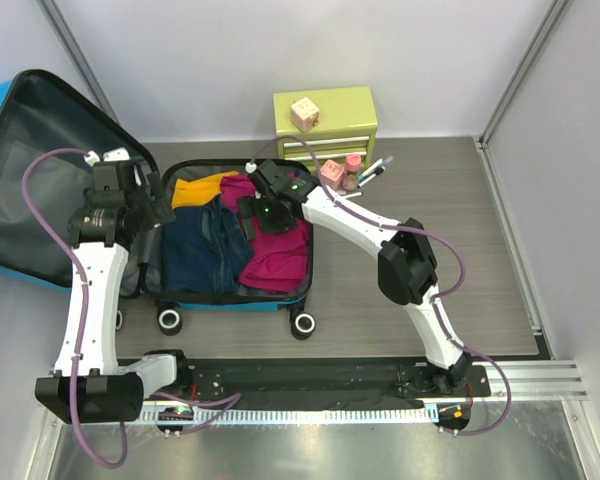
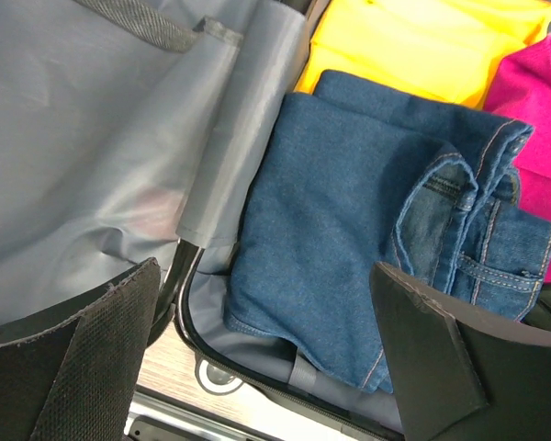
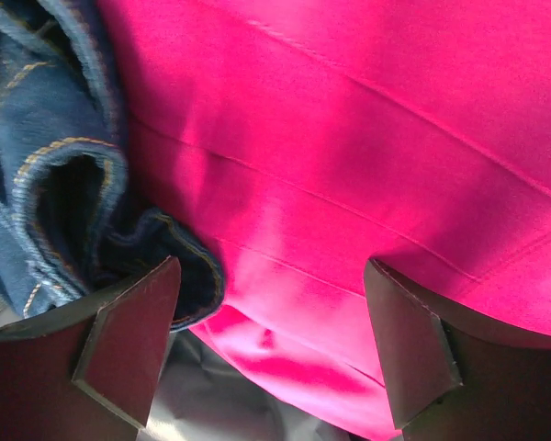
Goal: Pack the luggage
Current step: Close the luggage at the center of the board.
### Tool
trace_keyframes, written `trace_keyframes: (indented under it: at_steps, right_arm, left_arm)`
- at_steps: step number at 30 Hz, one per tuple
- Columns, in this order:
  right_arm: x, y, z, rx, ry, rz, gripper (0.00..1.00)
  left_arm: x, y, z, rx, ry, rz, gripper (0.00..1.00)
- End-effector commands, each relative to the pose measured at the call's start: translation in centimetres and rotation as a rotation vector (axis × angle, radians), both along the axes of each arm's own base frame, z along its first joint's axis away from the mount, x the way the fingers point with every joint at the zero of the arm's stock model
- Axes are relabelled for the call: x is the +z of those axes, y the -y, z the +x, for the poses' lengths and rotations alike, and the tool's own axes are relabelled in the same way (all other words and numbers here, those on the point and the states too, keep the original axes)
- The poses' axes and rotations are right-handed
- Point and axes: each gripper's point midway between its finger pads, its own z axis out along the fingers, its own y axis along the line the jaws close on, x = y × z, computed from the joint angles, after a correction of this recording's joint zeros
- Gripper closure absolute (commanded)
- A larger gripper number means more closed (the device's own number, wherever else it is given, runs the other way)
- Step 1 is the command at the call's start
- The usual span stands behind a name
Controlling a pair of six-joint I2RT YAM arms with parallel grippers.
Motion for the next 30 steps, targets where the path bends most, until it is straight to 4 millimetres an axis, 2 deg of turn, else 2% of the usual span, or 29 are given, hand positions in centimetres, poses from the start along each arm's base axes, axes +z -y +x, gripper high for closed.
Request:
trace_keyframes:
  at_steps: [1,4,5,10,13,19,26,30]
  right_arm:
    - [3.6,-2.6,-1.3,0.083,0.043,0.073,0.14]
    - [4.9,-2.7,-2.8,0.099,0.012,0.107,0.14]
    - [6.1,-2.8,-3.4,0.108,0.013,0.131,0.15]
    - [7.9,-1.6,-5.7,0.116,-0.027,0.149,0.15]
    - [8.6,0.5,-5.5,0.063,0.002,0.093,0.15]
    - [9.0,5.4,-3.4,-0.089,0.057,-0.012,0.14]
    - [8.9,7.4,-1.6,-0.125,0.070,-0.027,0.13]
    - [8.6,7.6,-1.1,-0.132,0.061,-0.017,0.13]
  left_arm:
    - [0.2,0.2,0.8,-0.008,0.041,-0.010,0.05]
    - [-0.3,0.2,0.8,-0.007,0.030,-0.009,0.04]
    - [-0.3,0.2,0.9,-0.007,0.031,-0.009,0.04]
    - [-0.7,0.1,1.1,-0.004,0.022,-0.009,0.04]
    - [-0.8,0.0,1.1,-0.003,0.016,-0.009,0.04]
    - [-0.3,-0.1,0.8,0.009,0.015,-0.012,0.03]
    - [1.2,-1.2,-0.6,0.070,0.053,0.029,0.01]
    - [4.2,-4.8,-3.3,0.238,0.137,0.175,0.02]
